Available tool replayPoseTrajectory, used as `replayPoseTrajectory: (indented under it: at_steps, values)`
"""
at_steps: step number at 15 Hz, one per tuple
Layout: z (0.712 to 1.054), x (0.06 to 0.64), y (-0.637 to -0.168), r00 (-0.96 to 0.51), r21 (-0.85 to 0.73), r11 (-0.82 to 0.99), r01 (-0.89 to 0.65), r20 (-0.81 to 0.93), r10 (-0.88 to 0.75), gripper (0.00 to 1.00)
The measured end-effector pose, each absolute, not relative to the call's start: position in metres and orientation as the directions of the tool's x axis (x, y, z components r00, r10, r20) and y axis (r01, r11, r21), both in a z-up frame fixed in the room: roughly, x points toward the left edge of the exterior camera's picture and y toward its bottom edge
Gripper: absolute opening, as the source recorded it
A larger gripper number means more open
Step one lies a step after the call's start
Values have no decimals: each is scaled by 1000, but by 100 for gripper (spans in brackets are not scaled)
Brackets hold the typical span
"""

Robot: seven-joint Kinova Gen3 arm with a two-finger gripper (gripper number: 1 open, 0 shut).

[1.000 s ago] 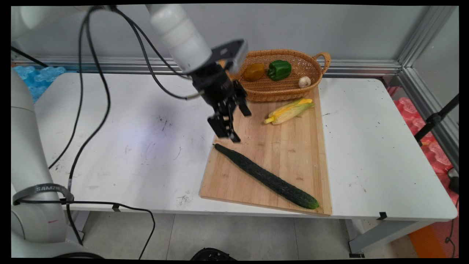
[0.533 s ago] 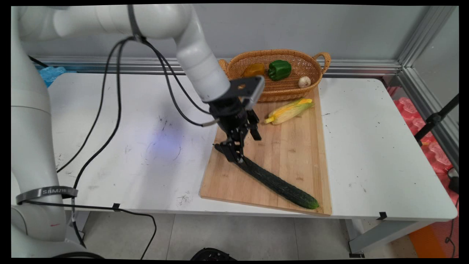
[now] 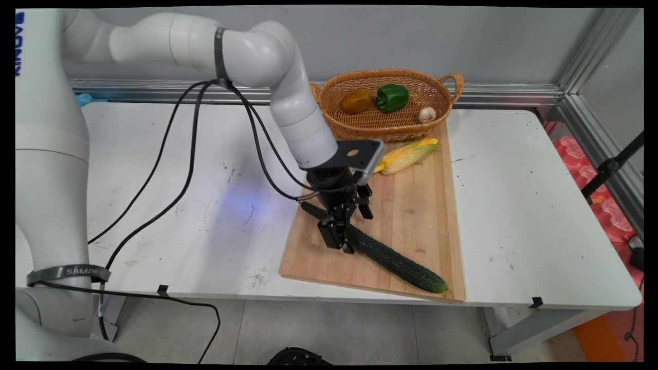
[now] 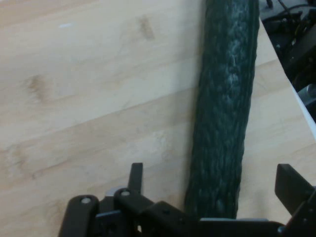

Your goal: Pick up the cucumber from the cutting board, then place the picked object in the vegetable basket

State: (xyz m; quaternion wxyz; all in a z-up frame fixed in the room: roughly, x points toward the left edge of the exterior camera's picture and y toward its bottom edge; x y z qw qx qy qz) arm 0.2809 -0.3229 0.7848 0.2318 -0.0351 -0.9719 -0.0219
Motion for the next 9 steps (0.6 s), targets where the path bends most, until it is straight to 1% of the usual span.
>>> replayPoseTrajectory:
  at_steps: [2, 3, 9]
  values:
    - [779, 277, -322, -891, 26, 995, 95, 448, 73, 100]
    - [776, 276, -321, -892, 25, 994, 104, 445, 82, 0]
    - [775, 273, -318, -891, 19, 991, 132, 441, 110, 0]
